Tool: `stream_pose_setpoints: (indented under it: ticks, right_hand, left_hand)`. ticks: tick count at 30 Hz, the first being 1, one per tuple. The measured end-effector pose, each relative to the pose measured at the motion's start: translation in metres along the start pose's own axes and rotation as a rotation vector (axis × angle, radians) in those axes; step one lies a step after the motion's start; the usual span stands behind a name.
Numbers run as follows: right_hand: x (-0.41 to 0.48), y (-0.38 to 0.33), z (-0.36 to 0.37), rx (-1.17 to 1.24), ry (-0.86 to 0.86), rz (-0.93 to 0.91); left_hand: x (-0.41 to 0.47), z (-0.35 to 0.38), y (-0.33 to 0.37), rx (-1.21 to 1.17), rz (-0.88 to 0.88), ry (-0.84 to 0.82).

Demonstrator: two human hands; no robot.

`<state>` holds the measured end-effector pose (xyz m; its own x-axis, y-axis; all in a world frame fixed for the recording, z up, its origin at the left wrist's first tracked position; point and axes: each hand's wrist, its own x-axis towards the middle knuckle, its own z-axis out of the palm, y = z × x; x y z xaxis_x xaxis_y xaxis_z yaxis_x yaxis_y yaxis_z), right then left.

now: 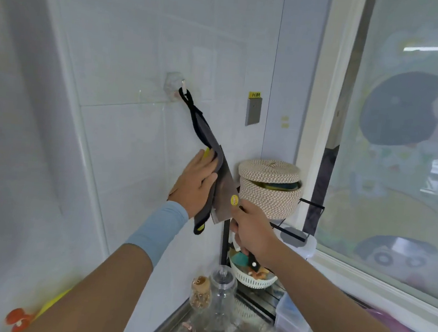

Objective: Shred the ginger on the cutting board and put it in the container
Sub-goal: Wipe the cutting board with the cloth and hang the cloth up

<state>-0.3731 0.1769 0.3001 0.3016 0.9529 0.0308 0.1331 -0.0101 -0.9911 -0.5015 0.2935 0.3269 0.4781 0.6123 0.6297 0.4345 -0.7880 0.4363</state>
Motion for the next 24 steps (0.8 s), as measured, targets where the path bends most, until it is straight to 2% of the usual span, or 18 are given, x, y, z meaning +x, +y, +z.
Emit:
stream_pose_setpoints:
  ticks: [2,9,14,16,19,22,24]
  right_hand:
    - [0.001,-0.008,0.005,0.014,-0.024,0.018]
    - [0.016,-0.041,0.011,0.061,-0.023,0.038]
    - [0.030,-0.055,0.011,0.198,-0.042,0.051]
    - [0.036,-0.058,0.006,0.251,-0.021,0.040]
    - [0.037,-0.056,-0.005,0.290,-0.033,-0.011]
    - [0.028,-0.050,-0.012,0.328,-0.132,-0.047]
    - [0.022,-0.042,-0.015,0.323,-0.214,-0.033]
  left_hand:
    - [-0.001,-0.001,-0.001,-0.013,0.020,-0.009]
    - [-0.016,-0.004,0.011,-0.128,0.084,0.118]
    - [-0.027,-0.011,0.003,-0.154,0.143,0.197]
    - [-0.034,-0.013,-0.003,-0.149,0.049,0.239]
    - [-0.038,-0.020,-0.004,-0.323,-0.250,0.312]
    - [-0.027,-0.028,-0.003,-0.870,-0.594,0.318]
    - [-0.020,-0.032,-0.003,-1.317,-0.789,0.212]
